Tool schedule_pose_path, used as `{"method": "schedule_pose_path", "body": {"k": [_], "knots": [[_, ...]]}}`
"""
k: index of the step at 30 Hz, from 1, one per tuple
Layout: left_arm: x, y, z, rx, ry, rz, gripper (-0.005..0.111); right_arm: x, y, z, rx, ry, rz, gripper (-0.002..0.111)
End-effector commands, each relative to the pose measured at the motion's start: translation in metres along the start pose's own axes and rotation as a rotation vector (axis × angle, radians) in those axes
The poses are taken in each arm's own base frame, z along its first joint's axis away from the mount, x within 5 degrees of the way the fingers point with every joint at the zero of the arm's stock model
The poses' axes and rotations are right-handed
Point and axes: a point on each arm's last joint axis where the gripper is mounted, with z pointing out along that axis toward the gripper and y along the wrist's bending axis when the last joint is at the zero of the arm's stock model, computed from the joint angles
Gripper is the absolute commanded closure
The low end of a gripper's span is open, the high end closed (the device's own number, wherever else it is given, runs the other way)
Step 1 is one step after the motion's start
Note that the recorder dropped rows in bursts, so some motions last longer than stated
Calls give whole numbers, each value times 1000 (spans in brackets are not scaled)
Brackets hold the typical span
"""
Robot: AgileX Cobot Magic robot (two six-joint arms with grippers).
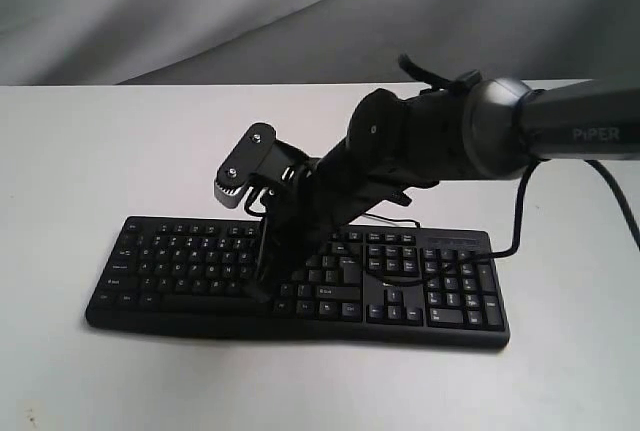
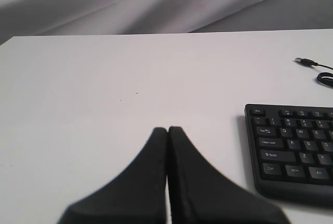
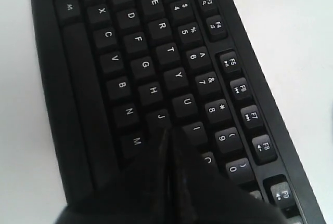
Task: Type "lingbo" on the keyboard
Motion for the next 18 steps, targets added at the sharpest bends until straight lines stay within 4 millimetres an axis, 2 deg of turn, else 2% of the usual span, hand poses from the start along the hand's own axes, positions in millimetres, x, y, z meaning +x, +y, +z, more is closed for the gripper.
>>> {"method": "schedule_pose_path", "body": {"k": [1, 7, 18], "knots": [[1, 0, 1, 0, 4, -6, 106, 1, 2, 1, -6, 5, -15, 108], [1, 0, 1, 0, 4, -6, 106, 7, 2, 11, -22, 31, -6, 108], [1, 0, 1, 0, 4, -6, 106, 11, 1, 13, -8, 44, -26, 108]]}}
